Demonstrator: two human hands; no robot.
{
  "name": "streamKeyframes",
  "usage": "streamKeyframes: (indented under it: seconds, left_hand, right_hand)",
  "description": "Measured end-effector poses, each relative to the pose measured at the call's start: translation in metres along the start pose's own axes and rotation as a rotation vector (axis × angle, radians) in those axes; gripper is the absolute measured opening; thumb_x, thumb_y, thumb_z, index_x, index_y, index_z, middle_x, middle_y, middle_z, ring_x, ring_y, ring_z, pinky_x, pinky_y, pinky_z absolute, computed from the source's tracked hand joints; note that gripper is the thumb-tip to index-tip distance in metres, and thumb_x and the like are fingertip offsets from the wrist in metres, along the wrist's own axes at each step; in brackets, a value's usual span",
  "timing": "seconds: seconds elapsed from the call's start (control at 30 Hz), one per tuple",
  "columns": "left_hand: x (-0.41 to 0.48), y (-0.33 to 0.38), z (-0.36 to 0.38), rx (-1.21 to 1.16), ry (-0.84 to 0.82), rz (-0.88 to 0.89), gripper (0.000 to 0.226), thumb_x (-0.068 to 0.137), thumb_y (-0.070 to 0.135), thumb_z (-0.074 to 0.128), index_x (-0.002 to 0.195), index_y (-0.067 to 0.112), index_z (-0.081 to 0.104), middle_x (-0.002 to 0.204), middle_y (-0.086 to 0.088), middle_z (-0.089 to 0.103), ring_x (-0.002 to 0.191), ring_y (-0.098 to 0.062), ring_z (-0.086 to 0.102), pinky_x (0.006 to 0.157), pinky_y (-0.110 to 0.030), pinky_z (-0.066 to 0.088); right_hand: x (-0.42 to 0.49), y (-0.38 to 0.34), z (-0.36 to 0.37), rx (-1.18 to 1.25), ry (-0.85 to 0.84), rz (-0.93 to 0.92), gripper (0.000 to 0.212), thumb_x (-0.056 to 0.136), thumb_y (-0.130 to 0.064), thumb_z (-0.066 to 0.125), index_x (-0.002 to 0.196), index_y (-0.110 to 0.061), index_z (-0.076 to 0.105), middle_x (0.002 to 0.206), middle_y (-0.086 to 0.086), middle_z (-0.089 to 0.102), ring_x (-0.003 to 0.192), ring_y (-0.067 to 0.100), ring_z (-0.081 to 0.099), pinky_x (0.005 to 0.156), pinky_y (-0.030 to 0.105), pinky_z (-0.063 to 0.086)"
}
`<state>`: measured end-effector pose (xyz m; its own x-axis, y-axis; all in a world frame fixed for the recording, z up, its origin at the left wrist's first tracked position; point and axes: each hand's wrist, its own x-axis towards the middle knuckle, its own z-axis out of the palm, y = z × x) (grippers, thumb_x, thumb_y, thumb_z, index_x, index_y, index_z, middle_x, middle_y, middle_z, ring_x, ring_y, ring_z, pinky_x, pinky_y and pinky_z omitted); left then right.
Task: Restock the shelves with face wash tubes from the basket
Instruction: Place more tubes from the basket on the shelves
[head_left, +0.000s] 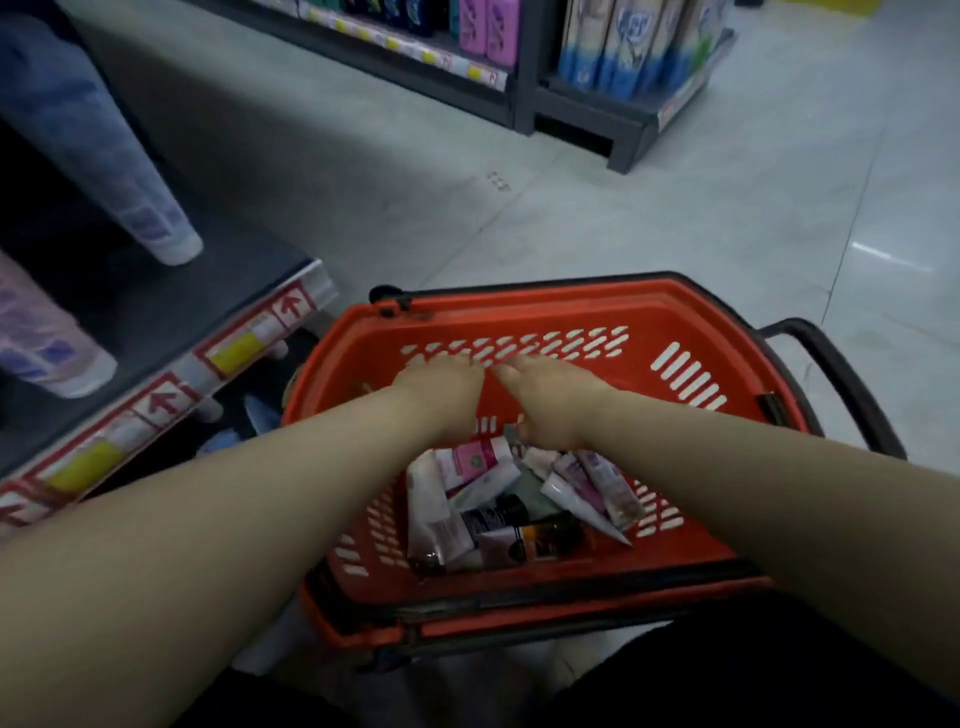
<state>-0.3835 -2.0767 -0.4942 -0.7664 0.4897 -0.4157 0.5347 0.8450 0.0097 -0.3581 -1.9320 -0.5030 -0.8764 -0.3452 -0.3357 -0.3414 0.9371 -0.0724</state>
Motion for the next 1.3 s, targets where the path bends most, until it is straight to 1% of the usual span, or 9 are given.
streamKeyframes:
  seconds: [0.37,0.5,0.7,0.83,0.97,1.03,1.1,1.17,1.3]
  left_hand:
    - [0.081,0.006,0.141,-0.290,-0.420,-0.077,0.029,0.090,0.013,0.049,0.117,0.007,0.058,0.119,-0.012,0.061,0.109,-0.028,0.058,0.085,-0.033,0.047]
    - [0.084,0.010,0.181,-0.433,-0.532,-0.153,0.029,0.094,0.011,0.044,0.118,0.001,0.057,0.120,-0.017,0.060,0.108,-0.029,0.058,0.086,-0.033,0.047]
    - [0.072,0.012,0.200,-0.500,-0.643,-0.251,0.032,0.094,0.007,0.040,0.119,-0.001,0.056,0.123,-0.018,0.059,0.112,-0.031,0.058,0.087,-0.034,0.047]
    - [0.071,0.010,0.194,-0.724,-0.483,-0.418,0.029,0.094,0.014,0.045,0.116,0.003,0.058,0.121,-0.015,0.060,0.109,-0.028,0.057,0.082,-0.029,0.044]
    - [0.068,0.014,0.154,-1.120,-0.089,-0.819,0.052,0.090,0.021,0.055,0.138,0.011,0.036,0.137,-0.015,0.045,0.122,-0.033,0.048,0.101,-0.037,0.042]
    - [0.058,0.017,0.134,-1.394,0.042,-1.017,0.055,0.092,0.017,0.049,0.143,0.014,0.029,0.138,-0.015,0.046,0.122,-0.033,0.048,0.101,-0.041,0.041]
    - [0.045,0.018,0.121,-1.862,-0.035,-0.948,0.034,0.089,0.004,0.044,0.121,0.010,0.053,0.108,-0.015,0.061,0.093,-0.028,0.061,0.083,-0.037,0.050]
    - [0.024,0.019,0.108,-2.050,-0.048,-0.810,0.027,0.089,-0.003,0.037,0.091,0.012,0.059,0.088,-0.013,0.058,0.072,-0.023,0.054,0.072,-0.033,0.050]
    - [-0.023,0.010,0.070,-2.060,0.051,-0.628,0.029,0.093,-0.001,0.037,0.098,0.018,0.058,0.081,-0.002,0.065,0.070,-0.015,0.061,0.060,-0.029,0.056]
  right_hand:
    - [0.076,0.009,0.125,0.058,-0.445,-0.071,0.043,0.094,-0.021,0.050,0.136,-0.015,0.044,0.139,0.009,0.047,0.126,0.028,0.046,0.103,0.038,0.039]
    - [0.080,0.010,0.169,-0.037,-0.445,-0.054,0.043,0.092,-0.009,0.050,0.135,-0.012,0.043,0.139,0.011,0.035,0.125,0.032,0.040,0.093,0.046,0.046]
    - [0.086,0.020,0.190,0.070,-0.503,0.141,0.052,0.086,-0.015,0.061,0.134,-0.011,0.041,0.131,0.007,0.045,0.119,0.029,0.048,0.097,0.044,0.046]
    - [0.086,0.040,0.169,0.228,-0.620,0.261,0.049,0.083,-0.029,0.067,0.126,-0.011,0.052,0.118,0.008,0.061,0.107,0.026,0.059,0.096,0.038,0.048]
    - [0.065,0.047,0.123,0.614,-0.702,0.336,0.039,0.096,-0.033,0.051,0.120,-0.003,0.053,0.086,0.008,0.058,0.071,0.017,0.054,0.057,0.023,0.046]
    - [0.054,0.037,0.096,0.923,-0.661,0.429,0.031,0.099,-0.030,0.045,0.121,-0.008,0.049,0.076,0.007,0.056,0.062,0.013,0.050,0.051,0.020,0.041]
    - [0.044,0.023,0.071,1.158,-0.618,0.436,0.021,0.102,-0.025,0.038,0.110,-0.011,0.052,0.062,0.002,0.056,0.051,0.009,0.047,0.047,0.019,0.036]
    - [0.031,0.005,0.047,1.284,-0.577,0.394,0.024,0.104,-0.022,0.031,0.096,-0.015,0.052,0.047,-0.004,0.057,0.040,0.004,0.045,0.042,0.016,0.032]
    - [0.000,-0.026,0.006,1.328,-0.457,0.341,0.025,0.104,-0.021,0.029,0.099,-0.020,0.053,0.049,-0.006,0.060,0.036,0.001,0.050,0.035,0.015,0.036]
